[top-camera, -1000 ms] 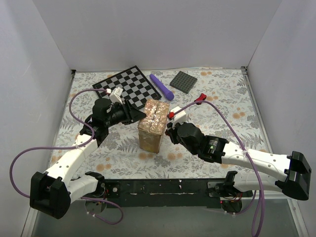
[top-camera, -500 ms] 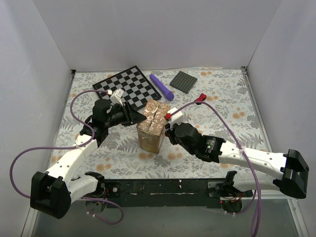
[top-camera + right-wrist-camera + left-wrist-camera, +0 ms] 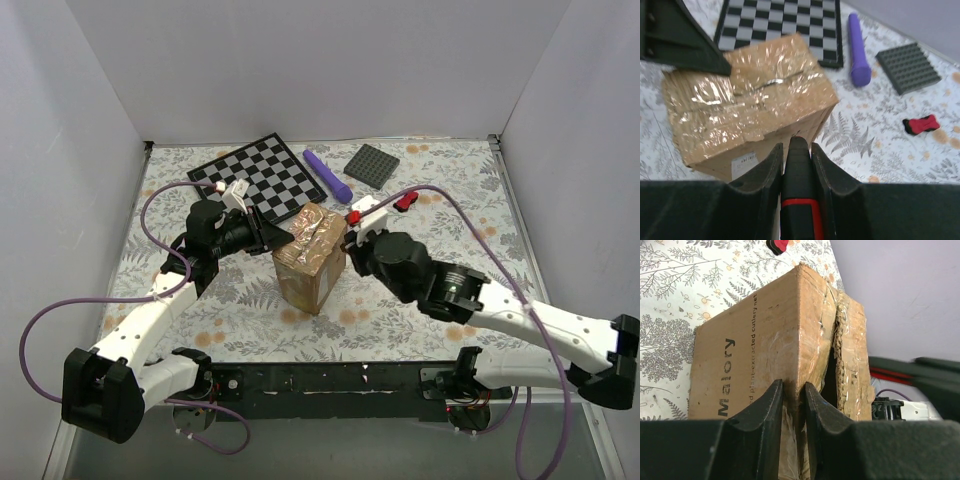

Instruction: Unpack the express box

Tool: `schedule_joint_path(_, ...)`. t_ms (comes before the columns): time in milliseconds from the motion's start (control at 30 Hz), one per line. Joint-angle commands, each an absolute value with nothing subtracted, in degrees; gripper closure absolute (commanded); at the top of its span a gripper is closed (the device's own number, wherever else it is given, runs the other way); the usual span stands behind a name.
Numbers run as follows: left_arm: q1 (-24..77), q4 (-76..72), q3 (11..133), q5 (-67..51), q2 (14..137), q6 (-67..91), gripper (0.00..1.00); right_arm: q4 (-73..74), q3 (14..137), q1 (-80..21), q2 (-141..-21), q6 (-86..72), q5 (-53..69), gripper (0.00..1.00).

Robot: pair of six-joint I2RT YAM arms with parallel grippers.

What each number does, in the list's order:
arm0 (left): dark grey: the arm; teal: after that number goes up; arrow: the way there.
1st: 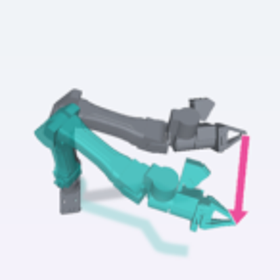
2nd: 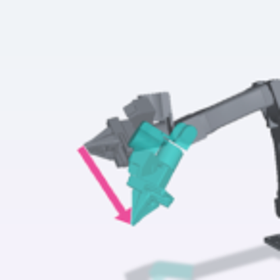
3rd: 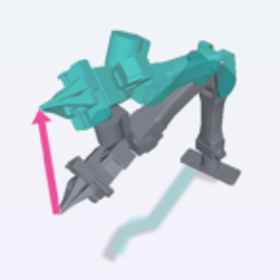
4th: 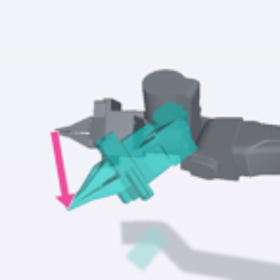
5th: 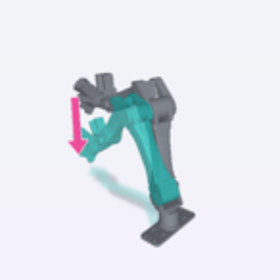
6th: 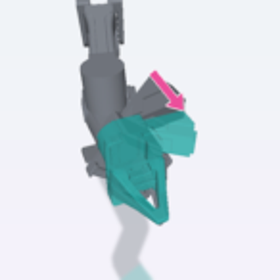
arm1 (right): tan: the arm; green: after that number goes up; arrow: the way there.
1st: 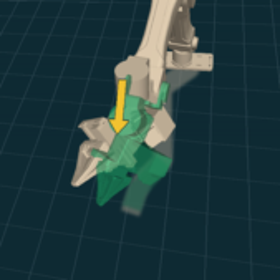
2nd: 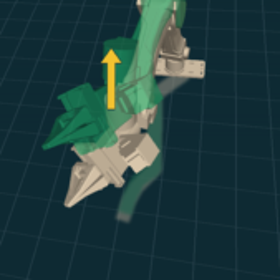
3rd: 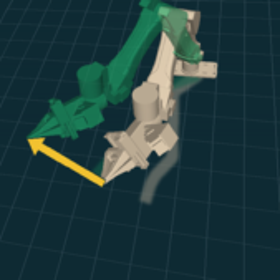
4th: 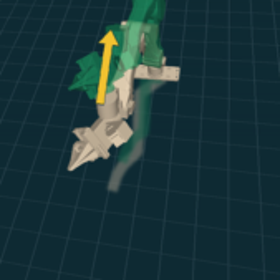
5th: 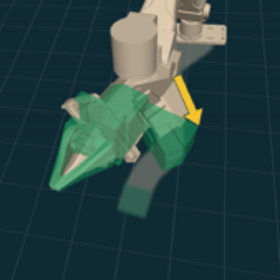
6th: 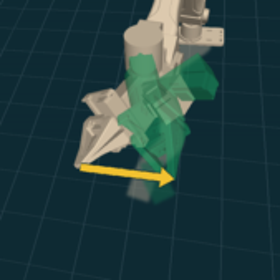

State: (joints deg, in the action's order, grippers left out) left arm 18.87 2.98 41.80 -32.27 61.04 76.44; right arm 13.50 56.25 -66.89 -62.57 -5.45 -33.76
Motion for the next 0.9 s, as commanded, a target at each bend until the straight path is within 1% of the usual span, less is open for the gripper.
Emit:
schedule_joint_path(0, 18.72, 4.13, 43.59, -31.99, 59.41, 76.81, 1.0, 14.16, 63.98, -67.41, -54.68, -0.27, -36.14, 0.99)
schedule_joint_path(67, 18.81, 3.61, 43.77, -32.08, 58.98, 77.43, 1.0, 11.18, 64.68, -67.41, -51.08, 1.91, -33.33, 0.99)
schedule_joint_path(100, 18.81, 3.43, 43.68, -32.08, 58.89, 78.13, 1.0, 9.77, 64.69, -67.33, -49.93, 2.46, -28.79, 0.99)
schedule_joint_path(167, 18.81, 2.73, 43.77, -32.34, 58.62, 78.92, 1.0, 6.52, 64.95, -67.41, -48.34, 3.16, -23.76, 0.99)
schedule_joint_path(200, 18.81, 2.55, 43.86, -32.34, 58.54, 79.62, 1.0, 6.16, 65.82, -67.33, -48.6, 3.51, -19.64, 0.99)
schedule_joint_path(333, 18.81, 2.29, 45.08, -32.52, 58.97, 81.03, 1.0, 5.89, 67.15, -67.5, -53.42, 4.92, -11.53, 0.99)
schedule_joint_path(433, 18.81, 3.16, 46.31, -31.91, 59.5, 80.77, 1.0, 3.26, 66.18, -67.94, -55.8, 6.5, -9.06, 0.99)
schedule_joint_path(600, 18.81, 4.39, 46.32, -31.38, 59.77, 79.89, 1.0, 0.97, 66.53, -70.31, -59.76, 10.01, -8.44, 0.99)
schedule_joint_path(867, 18.81, 2.38, 40.71, -30.06, 58.45, 80.07, 1.0, -1.14, 66.89, -72.95, -64.42, 12.04, -9.49, 0.99)
